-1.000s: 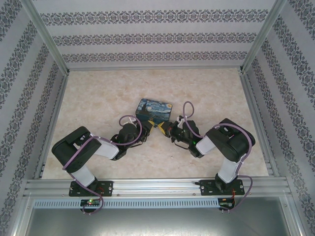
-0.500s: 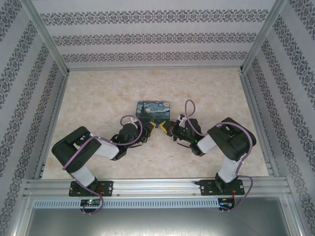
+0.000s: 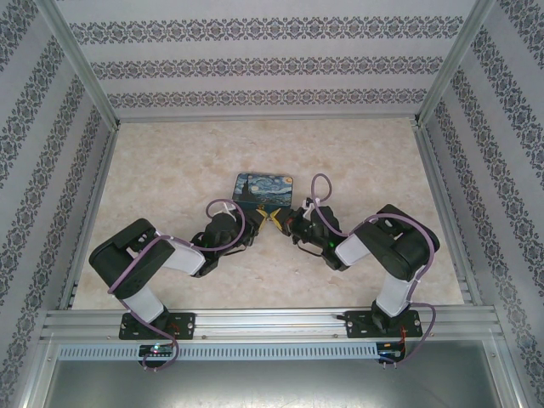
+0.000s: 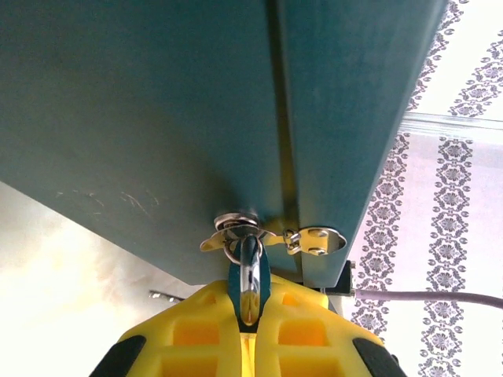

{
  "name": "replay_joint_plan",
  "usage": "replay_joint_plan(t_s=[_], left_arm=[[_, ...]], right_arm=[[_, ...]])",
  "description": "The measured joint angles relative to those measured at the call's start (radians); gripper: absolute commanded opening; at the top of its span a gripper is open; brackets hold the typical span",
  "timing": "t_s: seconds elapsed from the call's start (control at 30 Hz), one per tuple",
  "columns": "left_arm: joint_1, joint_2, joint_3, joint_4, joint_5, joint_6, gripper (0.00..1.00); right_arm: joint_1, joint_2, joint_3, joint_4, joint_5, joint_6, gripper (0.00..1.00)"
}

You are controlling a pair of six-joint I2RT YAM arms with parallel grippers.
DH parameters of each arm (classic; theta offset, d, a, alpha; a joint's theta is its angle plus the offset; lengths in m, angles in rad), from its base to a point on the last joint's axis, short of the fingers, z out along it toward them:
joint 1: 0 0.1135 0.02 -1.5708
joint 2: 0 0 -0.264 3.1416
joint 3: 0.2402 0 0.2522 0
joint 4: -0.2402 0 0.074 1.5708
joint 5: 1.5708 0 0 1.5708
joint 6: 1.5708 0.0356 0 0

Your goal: Unlock a padlock with a key

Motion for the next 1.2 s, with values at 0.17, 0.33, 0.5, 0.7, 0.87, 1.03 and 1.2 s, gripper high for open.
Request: replay_joint_plan(t_s=[0.17, 0.33, 0.5, 0.7, 0.87, 1.03, 1.2], left_arm=[[0.0, 0.0, -0.001, 0.0, -0.001, 0.0, 0.0], [0.0, 0.0, -0.003, 0.0, -0.003, 0.004, 0.0], [-0.005, 0.0, -0.01, 0.0, 0.002, 0.045, 0.0], [-0.02, 0.0, -0.027, -0.023, 0.01, 0.116, 0.0], [-0.021, -0.005, -0.029, -0.066, 0.008, 0.16, 0.0], [-0.02, -0.011, -0.029, -0.101, 0.006, 0.185, 0.0], [-0.019, -0.011, -0.029, -0.119, 0.007, 0.202, 0.0]], right_arm=[[0.004, 0.0, 0.001, -0.003, 0.009, 0.0, 0.0], [0.004, 0.0, 0.001, -0.003, 0.008, 0.0, 0.03], [0.004, 0.0, 0.0, -0.012, -0.008, -0.013, 0.28], [-0.02, -0.007, -0.041, -0.027, -0.055, -0.04, 0.48], [-0.035, -0.027, -0.074, -0.038, -0.083, -0.07, 0.63], [-0.041, -0.089, -0.132, -0.088, -0.106, -0.118, 0.64], [-0.041, -0.215, -0.141, -0.237, -0.117, -0.224, 0.64]])
